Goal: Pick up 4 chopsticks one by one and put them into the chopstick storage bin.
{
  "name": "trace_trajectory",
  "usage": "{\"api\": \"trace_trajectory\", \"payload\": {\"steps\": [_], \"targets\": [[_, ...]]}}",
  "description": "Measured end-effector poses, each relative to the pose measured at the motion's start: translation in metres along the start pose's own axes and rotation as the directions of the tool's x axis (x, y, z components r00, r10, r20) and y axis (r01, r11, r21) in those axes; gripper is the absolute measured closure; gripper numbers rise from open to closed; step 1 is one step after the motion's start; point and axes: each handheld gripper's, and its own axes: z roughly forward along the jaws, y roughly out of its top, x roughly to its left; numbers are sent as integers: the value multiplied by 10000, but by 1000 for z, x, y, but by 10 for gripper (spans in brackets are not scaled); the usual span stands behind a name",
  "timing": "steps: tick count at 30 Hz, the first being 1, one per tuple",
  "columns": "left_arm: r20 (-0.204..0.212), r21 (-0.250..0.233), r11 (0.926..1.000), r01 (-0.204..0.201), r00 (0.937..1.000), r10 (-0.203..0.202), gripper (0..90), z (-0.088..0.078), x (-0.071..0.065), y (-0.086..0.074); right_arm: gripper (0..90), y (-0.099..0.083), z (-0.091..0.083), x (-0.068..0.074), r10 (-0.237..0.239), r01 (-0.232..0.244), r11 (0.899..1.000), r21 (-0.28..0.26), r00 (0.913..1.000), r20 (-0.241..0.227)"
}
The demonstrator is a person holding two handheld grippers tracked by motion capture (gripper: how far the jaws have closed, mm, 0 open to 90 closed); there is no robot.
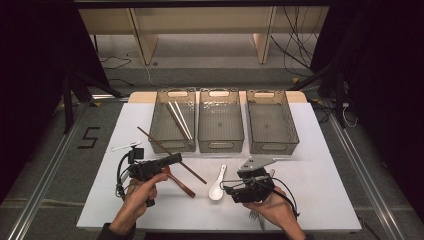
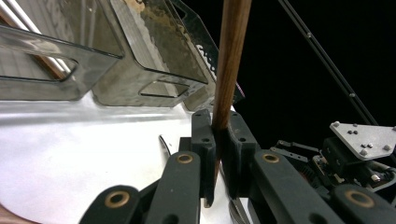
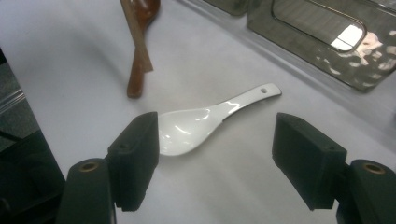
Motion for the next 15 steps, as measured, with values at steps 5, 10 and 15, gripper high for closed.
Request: {"api": "trace_trajectory", "payload": {"steps": [5, 10, 15], "targets": [[-87, -105, 9999, -26, 10000, 25, 837, -5, 3, 5, 318, -6, -2, -6, 240, -240, 9997, 25, 9997, 100], [-171, -225, 9997, -9, 9999, 5, 837, -9, 6, 10, 313, -11, -2, -10, 381, -382, 9993, 43, 9991, 203], [-289, -378, 9993, -28, 9996, 17, 837, -13, 10, 18, 308, -15, -4, -12, 504, -505, 9987, 36, 9983, 279]]}}
